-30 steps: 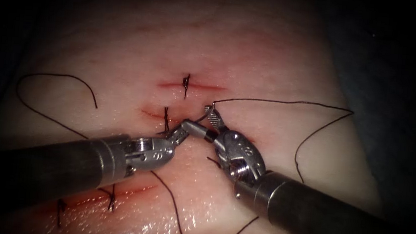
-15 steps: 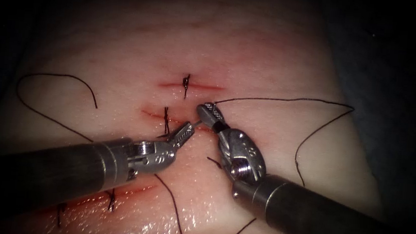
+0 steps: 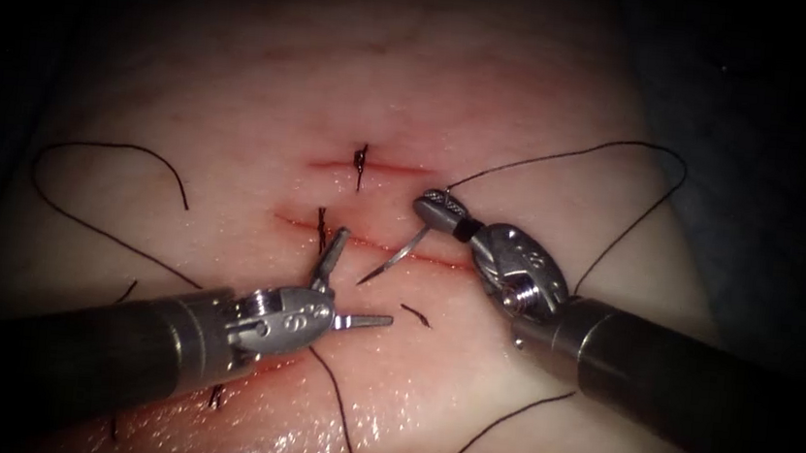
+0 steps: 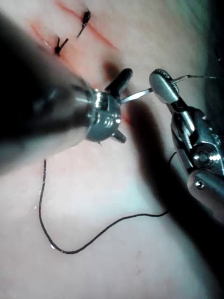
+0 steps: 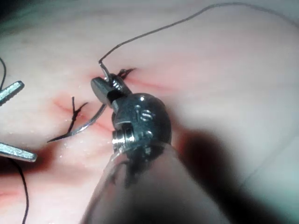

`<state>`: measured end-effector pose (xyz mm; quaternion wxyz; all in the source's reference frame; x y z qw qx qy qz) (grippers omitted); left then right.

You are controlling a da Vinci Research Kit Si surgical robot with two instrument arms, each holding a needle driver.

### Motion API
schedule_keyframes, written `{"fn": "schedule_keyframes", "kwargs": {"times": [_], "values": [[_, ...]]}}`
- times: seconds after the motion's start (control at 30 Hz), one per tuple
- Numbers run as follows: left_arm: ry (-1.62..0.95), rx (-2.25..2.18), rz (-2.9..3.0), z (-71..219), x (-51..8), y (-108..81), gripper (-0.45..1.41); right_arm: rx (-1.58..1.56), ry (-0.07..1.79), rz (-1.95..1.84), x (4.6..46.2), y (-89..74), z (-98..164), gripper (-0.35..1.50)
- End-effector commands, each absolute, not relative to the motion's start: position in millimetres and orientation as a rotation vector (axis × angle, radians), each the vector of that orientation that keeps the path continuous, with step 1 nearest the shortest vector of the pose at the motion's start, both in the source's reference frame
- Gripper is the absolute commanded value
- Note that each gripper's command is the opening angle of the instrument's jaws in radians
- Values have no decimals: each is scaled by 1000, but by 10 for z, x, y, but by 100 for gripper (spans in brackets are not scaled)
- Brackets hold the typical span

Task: Wound Closure
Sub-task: Hand the needle from the left to the right needle driver, then pass the needle back to the left gripper to adjust grip.

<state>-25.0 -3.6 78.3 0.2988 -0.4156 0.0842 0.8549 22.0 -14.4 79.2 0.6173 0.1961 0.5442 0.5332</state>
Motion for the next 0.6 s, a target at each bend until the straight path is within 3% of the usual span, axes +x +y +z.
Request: {"fn": "schedule_keyframes", "kwargs": {"times": [0.03,0.1,0.17,0.4,0.6], "values": [[177,-1109,2261,785,-252,-32,74,507,1302,1119,222,-133,801,-35],[104,-1115,2248,782,-249,-29,73,542,1341,1022,218,-131,803,-35],[-165,-1162,2174,776,-242,-21,67,646,1395,928,212,-121,807,-35],[-542,-1298,1947,801,-249,-4,59,651,1478,853,215,-107,791,-35],[-688,-1337,1776,829,-259,12,71,608,1526,798,223,-108,779,-35]]}}
